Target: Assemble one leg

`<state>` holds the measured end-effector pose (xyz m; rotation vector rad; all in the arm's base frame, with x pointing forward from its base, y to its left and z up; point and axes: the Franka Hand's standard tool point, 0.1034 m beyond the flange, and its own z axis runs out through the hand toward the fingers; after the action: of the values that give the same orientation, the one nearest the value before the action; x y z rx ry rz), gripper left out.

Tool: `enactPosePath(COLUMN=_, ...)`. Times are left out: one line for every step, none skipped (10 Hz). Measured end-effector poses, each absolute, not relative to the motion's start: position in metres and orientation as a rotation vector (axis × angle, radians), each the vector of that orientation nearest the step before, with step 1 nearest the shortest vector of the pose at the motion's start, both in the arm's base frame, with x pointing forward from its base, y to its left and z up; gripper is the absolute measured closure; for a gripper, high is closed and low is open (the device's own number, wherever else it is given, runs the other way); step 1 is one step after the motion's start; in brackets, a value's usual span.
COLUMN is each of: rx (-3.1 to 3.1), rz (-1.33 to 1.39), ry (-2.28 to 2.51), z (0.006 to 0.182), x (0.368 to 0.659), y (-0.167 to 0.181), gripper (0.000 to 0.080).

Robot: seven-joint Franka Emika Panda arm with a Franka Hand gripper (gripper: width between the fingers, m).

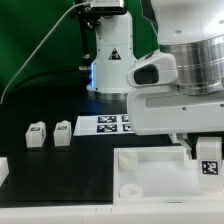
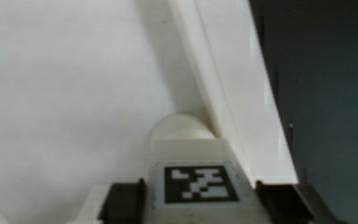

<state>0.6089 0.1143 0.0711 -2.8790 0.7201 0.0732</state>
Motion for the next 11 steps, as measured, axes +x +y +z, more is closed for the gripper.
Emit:
enactPosePath(rx=-2.795, rz=0.087, ry=0.967, z=0.0711, x=0.6109, y=0.1157, gripper=0.0505)
enactPosePath(rx=-2.689, rz=0.106, ry=1.197, z=0.0712, x=0.6124, y=0.1162, gripper=0.0505)
enactPosePath(rx=-2.545, rz=0.121, ry=1.449, z=0.0710, x=0.6142, y=0.1171, gripper=0.0505)
enactPosePath(rx=-2.411, rz=0.125, ry=1.632, z=0.0706, x=0.6160, y=0.1181, gripper=0.0505)
enactPosePath(rx=-2.282, rz=0.129, ry=1.788, z=0.0706, x=0.6177, y=0.1185, gripper=0.0505)
enactPosePath(rx=-2.250, rz=0.127, ry=1.825, z=0.0705, x=0.6180, y=0.1189, gripper=0.0505)
enactPosePath(rx=-2.261, rz=0.125, ry=1.810, z=0.0702, x=0.6179, y=0.1189, gripper=0.0424)
enactPosePath(rx=-2.273, rz=0.123, ry=1.795, z=0.0700, x=0.6178, y=0.1189, gripper=0.0424)
enactPosePath(rx=-2.305, rz=0.117, ry=1.752, z=0.0699, x=0.6178, y=0.1190, gripper=0.0290)
enactPosePath(rx=-2.307, rz=0.117, ry=1.749, z=0.0699, x=0.6177, y=0.1193, gripper=0.0176)
enactPosePath(rx=-2.462, rz=0.086, ry=1.542, z=0.0706, x=0.6173, y=0.1193, gripper=0.0176)
